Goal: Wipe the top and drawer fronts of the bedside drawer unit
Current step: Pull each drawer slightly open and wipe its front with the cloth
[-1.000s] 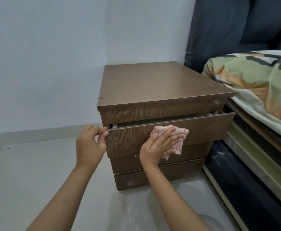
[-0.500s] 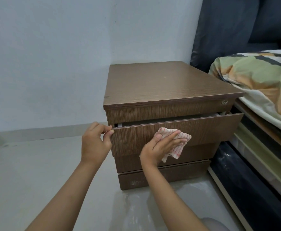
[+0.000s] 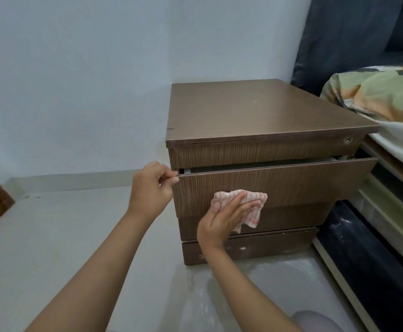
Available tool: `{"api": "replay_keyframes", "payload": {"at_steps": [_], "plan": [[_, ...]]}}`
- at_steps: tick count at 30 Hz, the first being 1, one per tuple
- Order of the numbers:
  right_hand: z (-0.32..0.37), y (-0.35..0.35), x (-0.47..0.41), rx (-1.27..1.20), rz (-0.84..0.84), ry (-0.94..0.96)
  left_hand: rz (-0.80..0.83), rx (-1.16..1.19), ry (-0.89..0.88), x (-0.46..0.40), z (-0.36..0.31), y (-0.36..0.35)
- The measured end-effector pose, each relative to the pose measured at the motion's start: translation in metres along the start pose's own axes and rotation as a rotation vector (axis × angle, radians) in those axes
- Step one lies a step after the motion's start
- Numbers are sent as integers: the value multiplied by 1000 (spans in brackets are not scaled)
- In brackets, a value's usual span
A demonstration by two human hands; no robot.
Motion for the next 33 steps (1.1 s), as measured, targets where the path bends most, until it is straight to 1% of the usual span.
{"api": "replay_keyframes", "payload": {"at_steps": [3,5,9,12,15,20,24,29,33], "plan": [[17,-2,-7,-43,-56,-76,19,32,36,-3,1,2],[34,-5,-5,-79,-81,-95,31,64,62,-4,1,4],[58,-19,11,-85,-55,-30,36,101,81,-5,2,5],[63,-31,27,-58,-14,3,27,118,85,-3,5,4],[56,-40,37,-36,36,22,22,136,83,-3,8,4],[27,-38,36,73,52,147,6,167,63,-3,11,3],[10,-23,22,96,16,110,-5,175,61,-3,11,3],[8,-10,-1,94,-45,104,8,169,33,-3,13,3],[1,-3,-16,115,-59,140,-34,173,5,-2,15,0]]}}
Point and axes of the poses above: each hand's wrist, its own x-axis away from the middle knuckle, its own y-axis out of the back of the hand, z = x × y, the point moved 1 cm from there along -x, towards the middle knuckle, and after that the axes turned 8 degrees about x, right-handed, at the moved point
